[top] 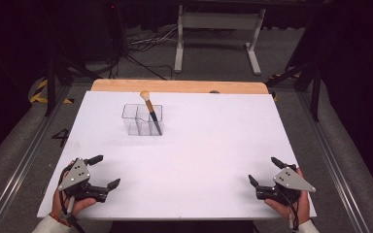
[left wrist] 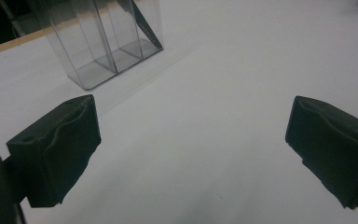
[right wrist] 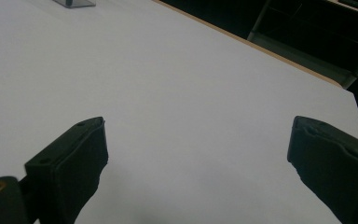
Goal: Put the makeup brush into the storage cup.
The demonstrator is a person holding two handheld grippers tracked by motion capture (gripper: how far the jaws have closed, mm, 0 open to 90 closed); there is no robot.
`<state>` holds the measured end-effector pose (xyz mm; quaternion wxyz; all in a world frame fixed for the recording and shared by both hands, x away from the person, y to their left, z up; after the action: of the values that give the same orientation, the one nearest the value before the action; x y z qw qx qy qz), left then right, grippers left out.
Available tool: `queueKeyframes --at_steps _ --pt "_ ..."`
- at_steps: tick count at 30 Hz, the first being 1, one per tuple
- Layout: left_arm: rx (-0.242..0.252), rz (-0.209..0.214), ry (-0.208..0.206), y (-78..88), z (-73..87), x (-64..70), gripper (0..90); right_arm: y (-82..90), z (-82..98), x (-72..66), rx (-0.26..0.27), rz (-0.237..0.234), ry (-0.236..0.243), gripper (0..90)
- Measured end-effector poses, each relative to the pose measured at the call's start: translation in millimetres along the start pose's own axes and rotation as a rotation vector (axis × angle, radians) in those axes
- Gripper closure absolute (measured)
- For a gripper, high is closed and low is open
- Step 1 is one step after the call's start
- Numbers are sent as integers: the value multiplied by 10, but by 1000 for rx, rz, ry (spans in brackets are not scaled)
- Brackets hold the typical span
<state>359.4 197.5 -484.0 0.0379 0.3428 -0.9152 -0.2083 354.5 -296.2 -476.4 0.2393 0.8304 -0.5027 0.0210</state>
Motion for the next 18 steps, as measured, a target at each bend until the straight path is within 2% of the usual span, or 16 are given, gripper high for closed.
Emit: queueKeyframes --at_steps 9,18 --pt "-15 4 -5 -27 22 3 37 5 14 40 -2 12 -10 65" --pt "-18 1 3 -50 25 -13 38 -19 13 30 -2 4 -22 68"
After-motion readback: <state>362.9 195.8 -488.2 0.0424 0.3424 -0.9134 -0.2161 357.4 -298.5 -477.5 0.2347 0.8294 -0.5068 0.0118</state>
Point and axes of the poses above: each handheld gripper's, and its own axes: y roughly backward along the jaws, z roughly out of its underside, x roughly to its right, the point moved 8 cm from there along -y, roughly forward along the jaws
